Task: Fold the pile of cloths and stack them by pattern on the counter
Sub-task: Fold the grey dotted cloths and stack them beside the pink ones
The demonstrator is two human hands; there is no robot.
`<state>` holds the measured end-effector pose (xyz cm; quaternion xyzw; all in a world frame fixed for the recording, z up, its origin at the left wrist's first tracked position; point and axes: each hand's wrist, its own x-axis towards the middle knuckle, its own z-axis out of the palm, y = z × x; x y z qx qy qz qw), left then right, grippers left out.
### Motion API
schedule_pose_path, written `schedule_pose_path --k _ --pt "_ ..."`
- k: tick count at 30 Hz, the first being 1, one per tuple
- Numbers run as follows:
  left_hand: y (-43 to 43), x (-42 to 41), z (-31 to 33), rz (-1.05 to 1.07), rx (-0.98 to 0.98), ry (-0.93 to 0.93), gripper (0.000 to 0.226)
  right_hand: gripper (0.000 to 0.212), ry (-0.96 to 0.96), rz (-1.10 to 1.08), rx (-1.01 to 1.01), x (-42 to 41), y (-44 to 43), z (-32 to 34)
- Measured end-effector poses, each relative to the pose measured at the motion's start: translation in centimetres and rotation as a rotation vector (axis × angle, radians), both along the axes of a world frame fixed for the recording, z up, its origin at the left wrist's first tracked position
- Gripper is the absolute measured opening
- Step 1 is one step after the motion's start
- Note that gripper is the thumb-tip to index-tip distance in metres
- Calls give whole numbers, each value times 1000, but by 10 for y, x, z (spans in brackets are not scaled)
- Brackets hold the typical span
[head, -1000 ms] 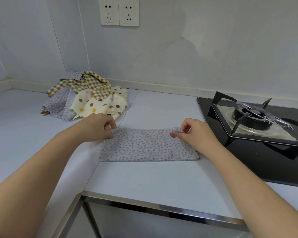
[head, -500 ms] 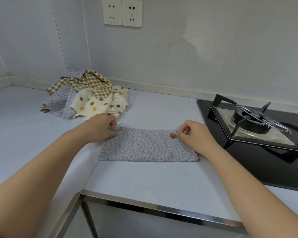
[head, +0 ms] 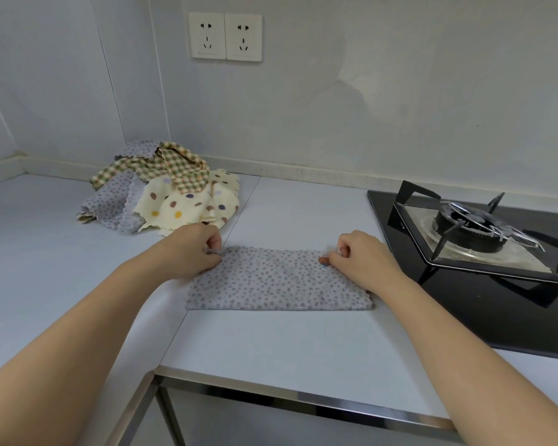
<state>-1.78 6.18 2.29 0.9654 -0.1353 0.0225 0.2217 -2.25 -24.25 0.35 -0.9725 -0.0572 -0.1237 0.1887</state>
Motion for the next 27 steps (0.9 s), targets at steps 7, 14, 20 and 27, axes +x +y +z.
schedule_pose_path --k 7,14,20,27 --pt "-1 -2 1 -17 1 2 25 39 5 132 123 1 0 -2" --pt "-5 -3 0 -37 -53 75 23 40 55 172 159 1 -2 -2" --pt "-4 -5 1 -56 -64 43 21 36 43 200 231 -5 -3 -2" --pt "6 -7 7 -3 -291 -94 13 31 -89 119 421 -10 -7 6"
